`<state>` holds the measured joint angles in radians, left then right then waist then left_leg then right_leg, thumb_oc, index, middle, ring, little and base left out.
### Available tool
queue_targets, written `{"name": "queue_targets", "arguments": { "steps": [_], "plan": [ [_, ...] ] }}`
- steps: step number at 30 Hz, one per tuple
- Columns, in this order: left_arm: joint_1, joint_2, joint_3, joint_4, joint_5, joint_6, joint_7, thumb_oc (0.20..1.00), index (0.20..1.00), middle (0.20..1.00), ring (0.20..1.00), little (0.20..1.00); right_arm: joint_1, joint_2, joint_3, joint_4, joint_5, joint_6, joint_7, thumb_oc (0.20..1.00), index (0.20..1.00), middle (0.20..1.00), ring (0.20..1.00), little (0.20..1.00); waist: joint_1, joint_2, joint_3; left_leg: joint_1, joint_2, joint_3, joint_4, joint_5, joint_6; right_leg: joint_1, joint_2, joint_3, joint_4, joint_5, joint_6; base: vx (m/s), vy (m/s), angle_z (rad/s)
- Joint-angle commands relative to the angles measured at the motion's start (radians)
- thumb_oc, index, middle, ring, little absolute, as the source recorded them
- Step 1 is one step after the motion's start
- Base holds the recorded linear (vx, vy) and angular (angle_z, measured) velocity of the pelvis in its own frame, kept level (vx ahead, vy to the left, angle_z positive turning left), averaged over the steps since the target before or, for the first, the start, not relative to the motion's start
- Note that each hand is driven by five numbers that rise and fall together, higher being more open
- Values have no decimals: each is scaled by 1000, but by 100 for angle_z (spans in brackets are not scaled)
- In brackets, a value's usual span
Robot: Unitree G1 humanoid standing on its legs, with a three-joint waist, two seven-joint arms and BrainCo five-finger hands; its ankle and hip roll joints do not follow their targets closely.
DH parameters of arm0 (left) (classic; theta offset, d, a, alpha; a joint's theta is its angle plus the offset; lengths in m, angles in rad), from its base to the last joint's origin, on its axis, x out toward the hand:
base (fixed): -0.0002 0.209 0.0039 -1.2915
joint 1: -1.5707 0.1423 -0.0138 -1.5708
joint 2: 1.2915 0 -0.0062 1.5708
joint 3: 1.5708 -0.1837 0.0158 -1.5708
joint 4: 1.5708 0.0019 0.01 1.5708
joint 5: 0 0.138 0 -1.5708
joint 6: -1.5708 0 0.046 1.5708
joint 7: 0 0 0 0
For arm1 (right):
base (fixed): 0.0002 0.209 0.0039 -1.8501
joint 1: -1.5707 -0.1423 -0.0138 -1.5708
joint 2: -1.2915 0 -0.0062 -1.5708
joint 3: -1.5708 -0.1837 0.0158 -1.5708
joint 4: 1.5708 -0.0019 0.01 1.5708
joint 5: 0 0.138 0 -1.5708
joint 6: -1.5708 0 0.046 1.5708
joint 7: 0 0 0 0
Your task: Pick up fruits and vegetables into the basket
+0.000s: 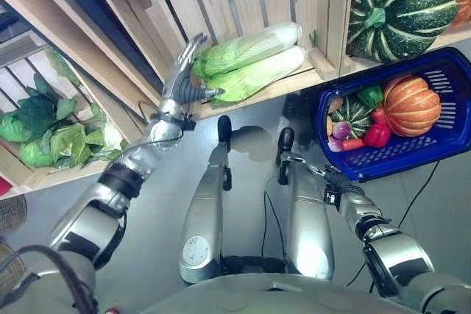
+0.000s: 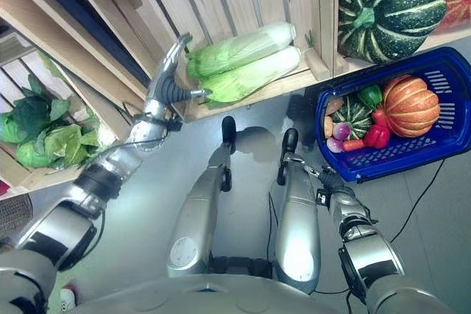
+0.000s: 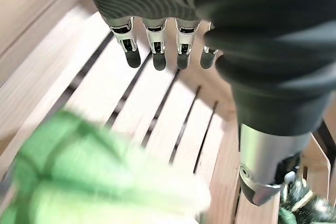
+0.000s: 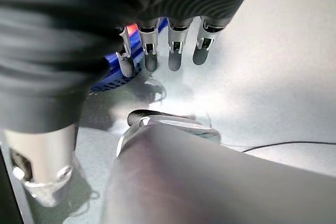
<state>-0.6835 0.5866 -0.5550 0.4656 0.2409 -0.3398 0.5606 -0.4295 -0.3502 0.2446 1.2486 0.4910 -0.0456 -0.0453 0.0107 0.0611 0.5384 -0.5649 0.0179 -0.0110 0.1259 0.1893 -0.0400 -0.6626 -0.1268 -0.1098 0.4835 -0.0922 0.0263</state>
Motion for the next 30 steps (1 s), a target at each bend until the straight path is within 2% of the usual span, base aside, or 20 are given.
{"name": "queue_targets", "arguments": {
  "steps": [1, 11, 19, 27, 30],
  "plan": [
    [-54, 36, -10, 19, 71, 10, 89, 1000, 1000, 1000, 1000, 1000, 49, -8, 28, -14, 14, 12, -12, 1000, 1000, 1000, 1000, 1000, -13, -39, -18, -52, -3, 10, 185, -175, 22, 30, 15, 22, -133, 112, 27, 7, 22, -6],
    [-194, 37, -74, 186, 132, 33, 110, 1000, 1000, 1000, 1000, 1000, 20, -8, 58, -14, 5, 19, -10, 1000, 1000, 1000, 1000, 1000, -51, -52, -18, -72, 11, 25, 185, -167, 14, 4, 30, 43, -136, 117, 22, 0, 15, -4],
    [-323, 10, -151, 337, 129, 61, -2, 1000, 1000, 1000, 1000, 1000, -22, -12, 84, -13, -7, 38, -8, 1000, 1000, 1000, 1000, 1000, -86, -64, -18, -94, 21, 37, 197, -167, 8, -20, 39, 63, -133, 119, 19, -3, 25, -8],
    [-391, -31, -177, 492, 95, 91, -103, 1000, 1000, 1000, 1000, 1000, -52, -8, 105, -6, -12, 44, -6, 1000, 1000, 1000, 1000, 1000, -109, -76, -18, -104, 30, 48, 197, -162, 5, -33, 49, 75, -133, 122, 19, -1, 10, -2],
    [-400, -49, -182, 553, 68, 124, -138, 1000, 1000, 1000, 1000, 1000, -59, -4, 115, -8, -10, 48, -7, 1000, 1000, 1000, 1000, 1000, -118, -83, -18, -108, 32, 50, 204, -168, 4, -39, 51, 79, -126, 117, 19, 5, 2, -5]
  ]
}}
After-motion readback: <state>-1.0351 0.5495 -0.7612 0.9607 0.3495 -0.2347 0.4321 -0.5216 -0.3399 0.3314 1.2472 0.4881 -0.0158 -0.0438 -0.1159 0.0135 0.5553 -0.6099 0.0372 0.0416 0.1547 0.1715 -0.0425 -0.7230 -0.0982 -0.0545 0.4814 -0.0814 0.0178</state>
